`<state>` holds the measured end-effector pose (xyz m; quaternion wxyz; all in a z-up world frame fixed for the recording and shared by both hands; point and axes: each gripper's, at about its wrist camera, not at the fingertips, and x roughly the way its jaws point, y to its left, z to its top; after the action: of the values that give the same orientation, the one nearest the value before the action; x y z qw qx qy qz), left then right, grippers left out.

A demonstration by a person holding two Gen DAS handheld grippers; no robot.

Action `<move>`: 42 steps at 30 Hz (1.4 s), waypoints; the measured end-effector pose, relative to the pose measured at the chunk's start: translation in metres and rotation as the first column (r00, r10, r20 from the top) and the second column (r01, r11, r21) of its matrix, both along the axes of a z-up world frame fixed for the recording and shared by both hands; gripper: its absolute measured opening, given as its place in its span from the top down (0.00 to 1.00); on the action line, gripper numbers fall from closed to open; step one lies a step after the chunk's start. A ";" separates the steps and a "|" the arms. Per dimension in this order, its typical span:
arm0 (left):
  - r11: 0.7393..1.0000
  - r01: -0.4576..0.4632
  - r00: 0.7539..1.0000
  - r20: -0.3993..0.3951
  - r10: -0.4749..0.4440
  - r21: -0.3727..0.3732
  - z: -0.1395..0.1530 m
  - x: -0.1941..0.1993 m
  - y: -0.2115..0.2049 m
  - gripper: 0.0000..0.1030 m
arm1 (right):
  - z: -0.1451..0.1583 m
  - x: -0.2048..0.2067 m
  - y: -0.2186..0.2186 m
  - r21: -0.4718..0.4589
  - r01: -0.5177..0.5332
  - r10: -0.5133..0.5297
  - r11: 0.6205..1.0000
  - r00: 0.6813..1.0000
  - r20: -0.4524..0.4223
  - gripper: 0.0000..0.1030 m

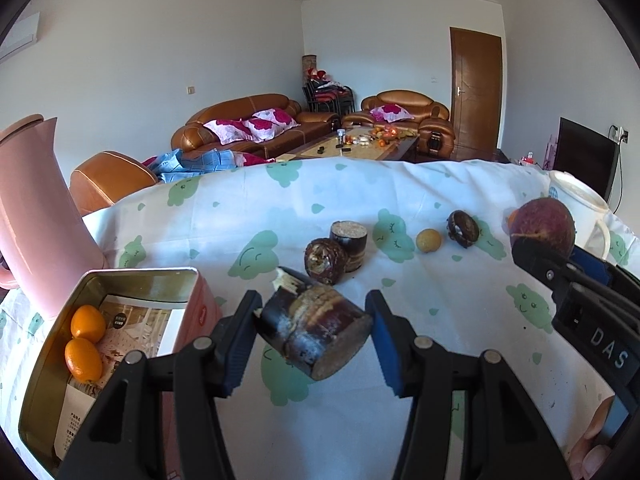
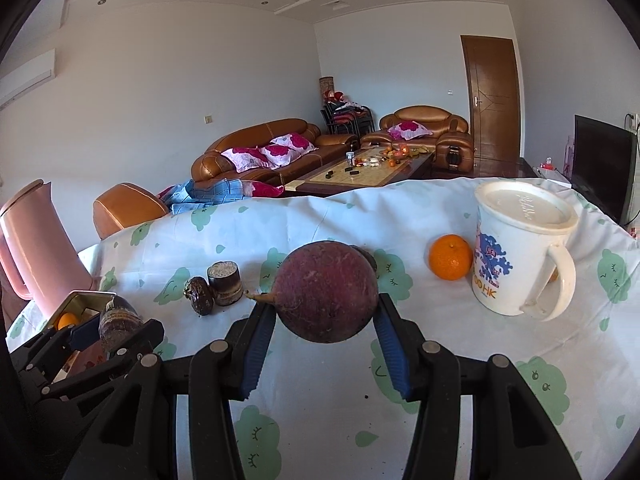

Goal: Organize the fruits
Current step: 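Grasp the dark wooden-looking jar with the left gripper, then carry the jar into the tin box and open the left gripper while the right releases the purple fruit there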

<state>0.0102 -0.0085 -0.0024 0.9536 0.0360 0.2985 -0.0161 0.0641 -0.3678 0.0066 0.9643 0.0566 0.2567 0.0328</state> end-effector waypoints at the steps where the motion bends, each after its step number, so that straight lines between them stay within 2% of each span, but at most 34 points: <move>1: 1.000 0.003 1.000 0.005 -0.003 0.002 0.000 -0.002 0.000 0.46 | 0.000 -0.003 0.001 -0.004 0.001 -0.001 1.000 1.000 0.004 0.49; 5: 1.000 0.016 0.999 0.034 -0.016 0.012 0.002 -0.011 -0.001 0.46 | 0.001 -0.011 0.004 -0.020 0.007 -0.007 1.000 1.000 0.016 0.49; 21: 0.998 0.054 0.996 0.064 -0.055 0.021 0.006 -0.035 0.011 0.46 | 0.005 -0.045 0.009 -0.011 0.036 -0.036 0.999 0.999 0.037 0.49; 33: 0.992 0.121 0.980 0.155 -0.126 0.042 0.025 -0.054 0.024 0.46 | 0.003 -0.058 0.016 -0.011 0.061 -0.060 0.998 0.998 0.022 0.49; 42: 0.992 0.124 0.977 0.173 -0.125 0.017 0.036 -0.054 0.050 0.46 | 0.005 -0.064 0.042 -0.010 0.032 -0.032 0.999 0.999 0.017 0.49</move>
<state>-0.0442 0.0415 0.0341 0.9730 0.0589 0.2112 -0.0717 0.0003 -0.3259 0.0114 0.9671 0.0555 0.2477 0.0166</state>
